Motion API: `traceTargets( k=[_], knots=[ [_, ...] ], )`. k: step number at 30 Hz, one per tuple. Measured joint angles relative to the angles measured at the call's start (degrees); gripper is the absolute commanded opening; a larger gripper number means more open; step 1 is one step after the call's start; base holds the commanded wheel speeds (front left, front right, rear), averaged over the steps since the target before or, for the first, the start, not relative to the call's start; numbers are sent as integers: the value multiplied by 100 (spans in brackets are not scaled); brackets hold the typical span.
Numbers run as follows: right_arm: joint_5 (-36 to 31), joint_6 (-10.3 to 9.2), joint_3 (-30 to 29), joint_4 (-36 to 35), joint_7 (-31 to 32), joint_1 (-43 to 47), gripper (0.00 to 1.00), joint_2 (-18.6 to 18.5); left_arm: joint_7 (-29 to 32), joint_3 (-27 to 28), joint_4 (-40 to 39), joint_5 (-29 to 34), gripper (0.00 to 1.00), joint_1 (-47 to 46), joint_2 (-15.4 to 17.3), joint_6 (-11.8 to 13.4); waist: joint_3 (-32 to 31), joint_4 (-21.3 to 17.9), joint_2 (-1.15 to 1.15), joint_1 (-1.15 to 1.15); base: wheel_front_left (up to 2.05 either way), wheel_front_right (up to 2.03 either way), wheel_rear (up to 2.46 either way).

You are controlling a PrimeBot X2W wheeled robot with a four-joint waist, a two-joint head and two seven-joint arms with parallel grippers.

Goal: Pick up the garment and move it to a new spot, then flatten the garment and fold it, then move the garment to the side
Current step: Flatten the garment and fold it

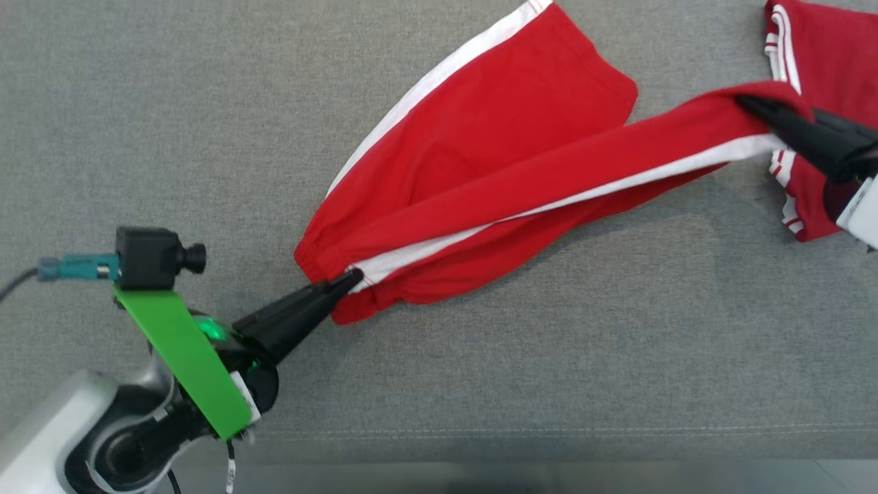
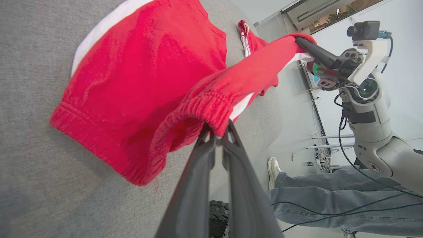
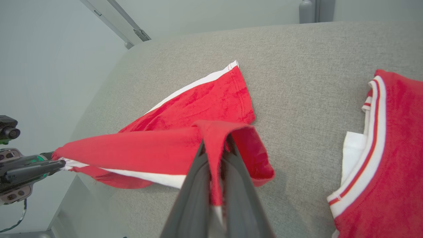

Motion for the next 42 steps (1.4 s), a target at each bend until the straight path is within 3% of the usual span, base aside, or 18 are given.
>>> traceTargets(
  k=[6, 10, 14, 26, 42],
  knots=[
    [-1, -385, 15, 212, 555, -931, 0, 92, 449, 226, -31, -622, 0, -469, 36, 180, 455, 203, 0, 0, 0, 0, 0],
    [-152, -478, 54, 401, 854, -1408, 0, 102, 710, 261, -7, -926, 0, -777, -59, 236, 754, 377, 0, 0, 0, 0, 0],
    [-318, -502, 185, 638, 1081, -1803, 0, 171, 883, 297, 194, -1168, 0, -1089, -243, 264, 1036, 582, 0, 1, 0, 0, 0],
    [-660, -501, 700, 1222, 1221, -2626, 0, 966, 1091, 399, 859, -1455, 0, -1549, -557, 294, 1664, 1057, 0, 1, 0, 0, 0],
    [-845, -410, 896, 2039, 1552, -3116, 0, 1028, 1294, 211, 1495, -1448, 0, -1803, -826, 140, 1506, 1179, 0, 0, 0, 0, 0]
  ],
)
